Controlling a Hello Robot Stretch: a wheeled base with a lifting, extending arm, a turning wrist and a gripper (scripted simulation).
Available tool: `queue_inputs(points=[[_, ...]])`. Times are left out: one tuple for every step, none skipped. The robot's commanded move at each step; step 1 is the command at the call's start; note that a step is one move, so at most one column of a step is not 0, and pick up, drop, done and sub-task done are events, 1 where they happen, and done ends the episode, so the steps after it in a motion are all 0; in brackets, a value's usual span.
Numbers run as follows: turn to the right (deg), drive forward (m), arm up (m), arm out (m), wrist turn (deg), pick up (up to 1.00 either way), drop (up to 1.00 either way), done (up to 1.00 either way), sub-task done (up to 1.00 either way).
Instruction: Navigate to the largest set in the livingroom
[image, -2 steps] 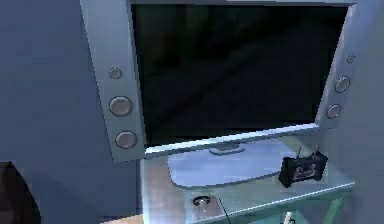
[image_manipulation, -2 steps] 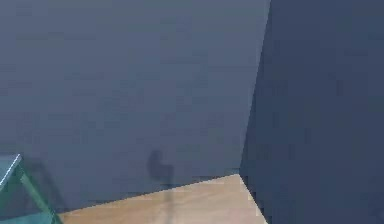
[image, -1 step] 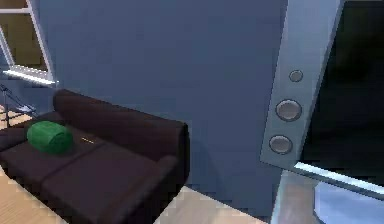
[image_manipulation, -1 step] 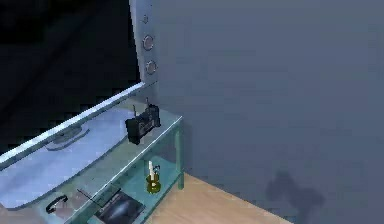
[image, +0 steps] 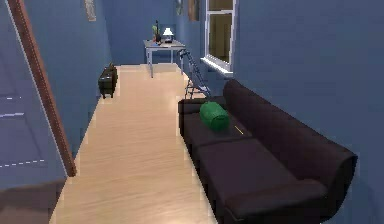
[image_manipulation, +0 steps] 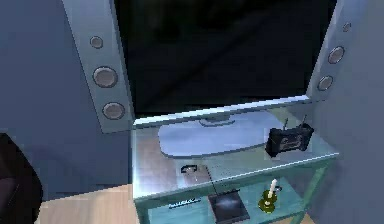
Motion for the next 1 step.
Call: queue_inputs(points=[[-18.0, 0.00, 0.00, 0.00, 0.0, 0.00, 0.00, 0.00, 0.00]])
